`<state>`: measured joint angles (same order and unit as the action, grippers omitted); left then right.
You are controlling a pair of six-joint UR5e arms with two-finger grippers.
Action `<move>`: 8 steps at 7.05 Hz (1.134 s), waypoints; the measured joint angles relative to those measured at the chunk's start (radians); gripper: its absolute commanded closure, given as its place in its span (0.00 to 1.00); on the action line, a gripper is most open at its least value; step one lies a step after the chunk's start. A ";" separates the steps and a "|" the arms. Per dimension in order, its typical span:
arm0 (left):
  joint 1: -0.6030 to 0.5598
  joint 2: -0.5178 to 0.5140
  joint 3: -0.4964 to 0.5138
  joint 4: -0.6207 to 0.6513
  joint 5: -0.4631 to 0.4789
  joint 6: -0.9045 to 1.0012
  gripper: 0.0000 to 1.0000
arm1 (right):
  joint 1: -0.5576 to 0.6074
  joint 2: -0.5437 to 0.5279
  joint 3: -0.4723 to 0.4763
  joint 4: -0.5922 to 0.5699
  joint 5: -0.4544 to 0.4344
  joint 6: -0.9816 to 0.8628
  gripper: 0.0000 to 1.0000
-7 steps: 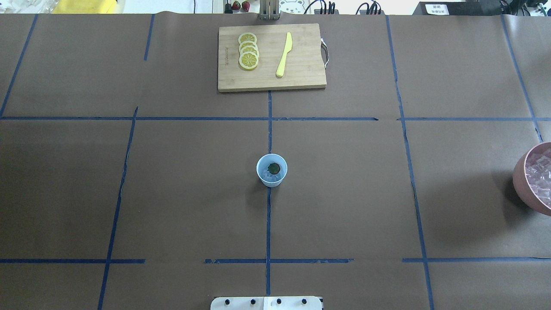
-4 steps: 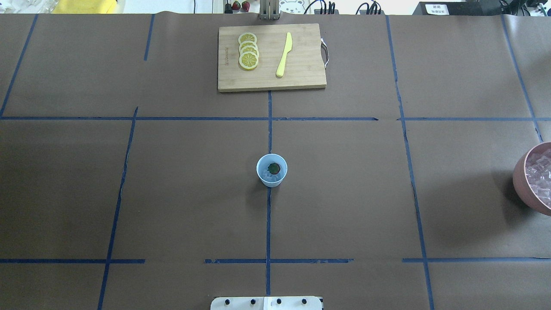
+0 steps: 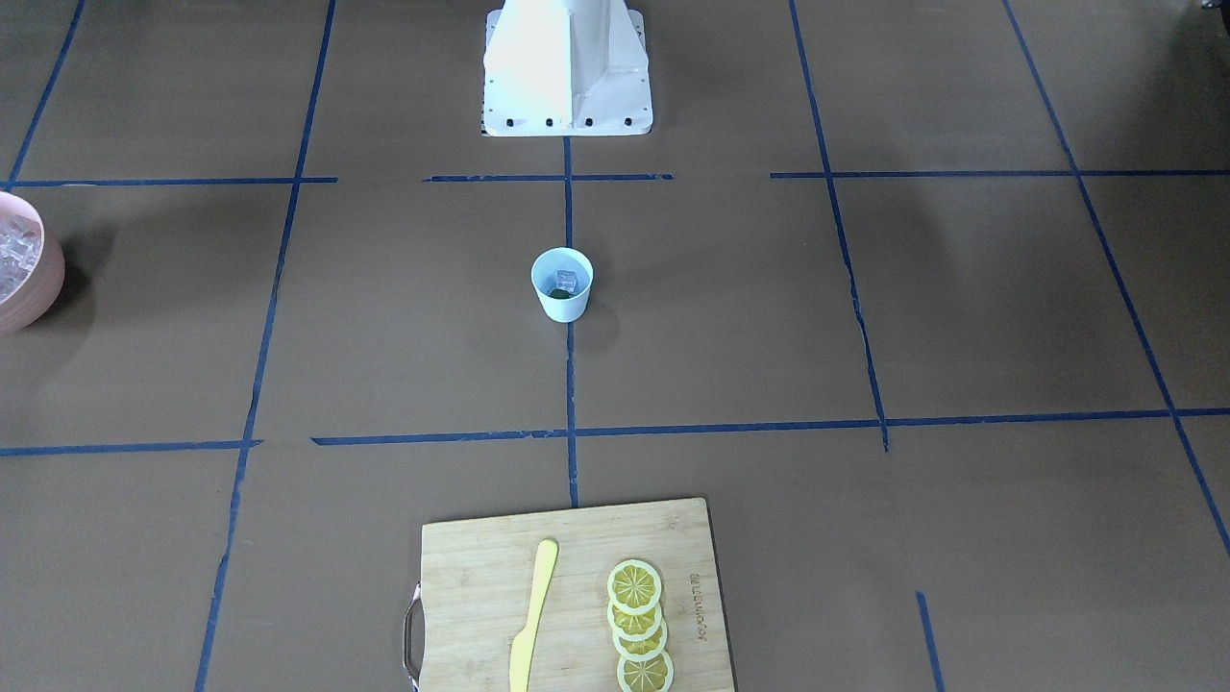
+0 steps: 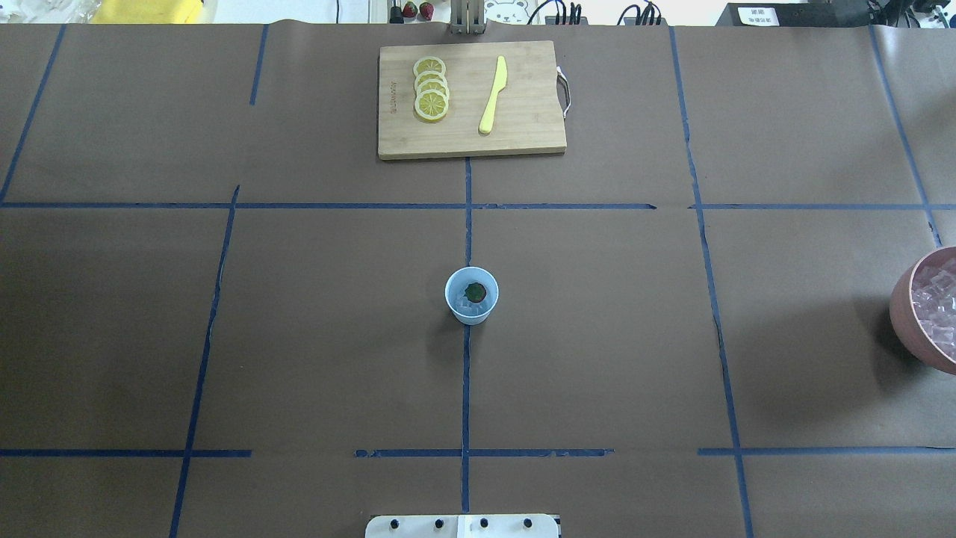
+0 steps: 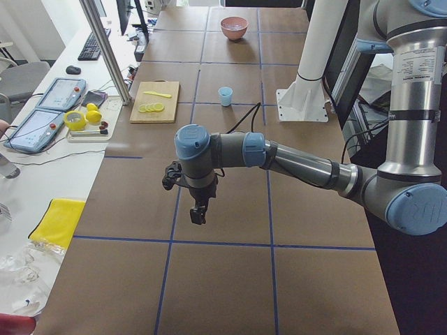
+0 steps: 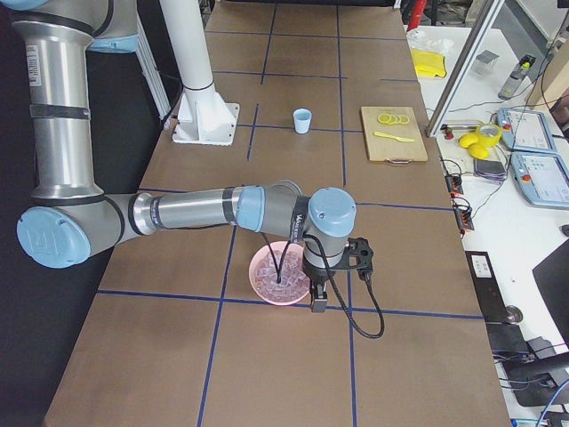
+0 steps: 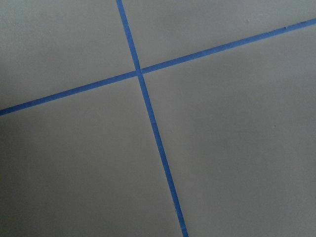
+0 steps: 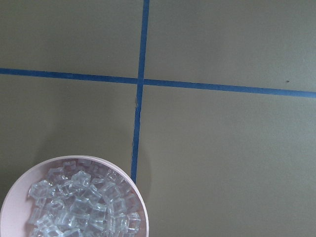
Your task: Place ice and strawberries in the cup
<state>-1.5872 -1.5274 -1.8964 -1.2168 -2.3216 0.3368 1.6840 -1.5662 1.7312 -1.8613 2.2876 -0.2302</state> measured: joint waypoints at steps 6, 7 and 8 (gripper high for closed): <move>0.001 0.013 0.012 0.005 0.004 0.008 0.00 | -0.003 0.000 -0.008 0.001 0.001 0.000 0.00; 0.001 0.013 0.015 0.005 0.003 0.008 0.00 | -0.004 0.000 -0.012 0.001 0.001 -0.001 0.00; 0.001 0.014 0.017 0.005 0.000 0.007 0.00 | -0.006 0.000 -0.016 0.001 0.001 -0.001 0.00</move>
<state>-1.5861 -1.5137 -1.8796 -1.2121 -2.3212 0.3433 1.6784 -1.5662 1.7155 -1.8607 2.2887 -0.2314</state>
